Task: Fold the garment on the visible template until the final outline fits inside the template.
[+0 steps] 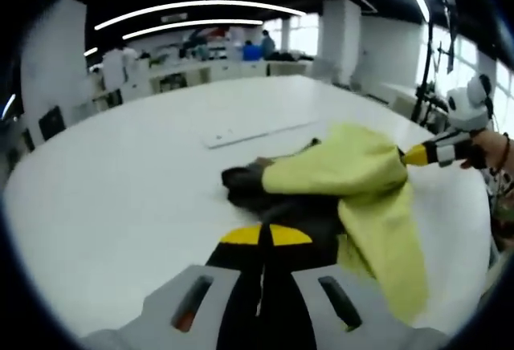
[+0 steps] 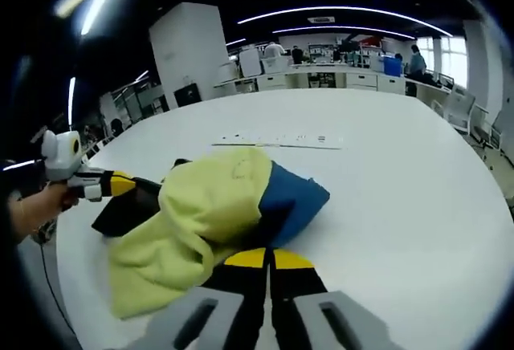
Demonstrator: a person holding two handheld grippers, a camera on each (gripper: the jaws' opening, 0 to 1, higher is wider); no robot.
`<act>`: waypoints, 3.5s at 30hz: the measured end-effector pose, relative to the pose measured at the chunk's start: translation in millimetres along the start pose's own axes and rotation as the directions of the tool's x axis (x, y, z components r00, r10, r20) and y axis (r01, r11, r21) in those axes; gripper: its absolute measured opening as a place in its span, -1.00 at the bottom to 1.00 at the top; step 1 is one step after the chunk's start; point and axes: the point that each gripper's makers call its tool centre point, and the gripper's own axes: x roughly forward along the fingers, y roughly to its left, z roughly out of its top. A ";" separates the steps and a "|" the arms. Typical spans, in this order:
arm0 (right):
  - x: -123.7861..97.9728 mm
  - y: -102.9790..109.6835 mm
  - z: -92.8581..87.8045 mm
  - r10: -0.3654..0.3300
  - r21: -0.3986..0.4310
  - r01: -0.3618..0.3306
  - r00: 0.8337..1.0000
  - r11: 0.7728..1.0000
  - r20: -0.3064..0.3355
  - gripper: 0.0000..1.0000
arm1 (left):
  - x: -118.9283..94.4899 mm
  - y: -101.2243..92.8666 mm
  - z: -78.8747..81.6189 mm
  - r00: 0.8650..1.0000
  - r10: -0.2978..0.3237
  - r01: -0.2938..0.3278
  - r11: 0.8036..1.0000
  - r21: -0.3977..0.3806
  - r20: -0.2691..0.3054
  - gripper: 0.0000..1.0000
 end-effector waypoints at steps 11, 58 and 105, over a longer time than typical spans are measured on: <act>-13.0 -9.8 3.0 -0.004 0.008 0.004 1.000 1.000 -0.019 -1.00 | -13.0 29.9 -9.5 0.996 0.090 -0.090 0.996 0.018 -0.027 -1.00; -43.9 -114.0 1.8 -0.213 -0.010 0.213 0.973 0.977 -0.089 -1.00 | -24.2 136.4 -28.2 0.924 0.356 -0.349 0.934 0.076 -0.139 -1.00; -34.7 -42.8 -39.4 -0.058 0.076 0.062 0.996 0.995 -0.061 -0.36 | -20.0 -34.6 -10.8 0.998 -0.061 0.061 0.998 -0.012 0.005 -0.12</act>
